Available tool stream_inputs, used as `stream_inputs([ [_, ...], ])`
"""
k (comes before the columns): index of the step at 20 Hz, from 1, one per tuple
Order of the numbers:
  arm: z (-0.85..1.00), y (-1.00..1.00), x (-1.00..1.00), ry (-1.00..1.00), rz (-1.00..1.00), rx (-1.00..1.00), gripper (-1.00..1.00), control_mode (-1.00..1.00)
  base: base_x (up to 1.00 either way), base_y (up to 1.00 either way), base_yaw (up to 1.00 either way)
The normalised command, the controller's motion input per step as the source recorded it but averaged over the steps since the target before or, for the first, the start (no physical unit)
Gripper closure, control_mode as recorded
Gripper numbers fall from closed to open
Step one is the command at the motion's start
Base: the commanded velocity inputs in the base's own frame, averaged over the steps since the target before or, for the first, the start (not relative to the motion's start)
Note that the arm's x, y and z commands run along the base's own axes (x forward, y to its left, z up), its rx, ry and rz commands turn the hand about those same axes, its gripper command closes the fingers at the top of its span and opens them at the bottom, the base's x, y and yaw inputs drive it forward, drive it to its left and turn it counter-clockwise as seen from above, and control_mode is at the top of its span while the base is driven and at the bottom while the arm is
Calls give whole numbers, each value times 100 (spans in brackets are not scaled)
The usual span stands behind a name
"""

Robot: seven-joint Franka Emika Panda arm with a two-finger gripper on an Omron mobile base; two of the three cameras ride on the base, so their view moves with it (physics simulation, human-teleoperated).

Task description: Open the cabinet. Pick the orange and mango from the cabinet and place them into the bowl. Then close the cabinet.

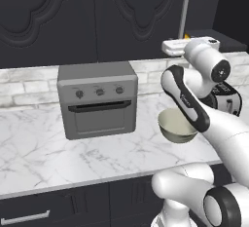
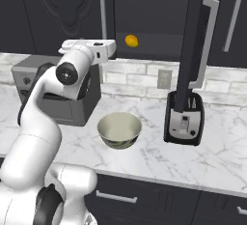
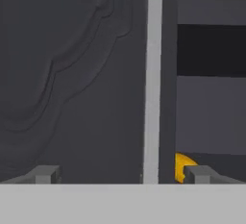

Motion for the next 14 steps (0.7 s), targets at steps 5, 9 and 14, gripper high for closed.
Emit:
stream_inputs([
  [5,0,-3,0,0,0,4,-100,-100,0,0,0],
  [9,0,-12,0,0,0,4,-100,-100,0,0,0],
  [14,0,-33,0,0,0,9,-100,-100,0,0,0],
])
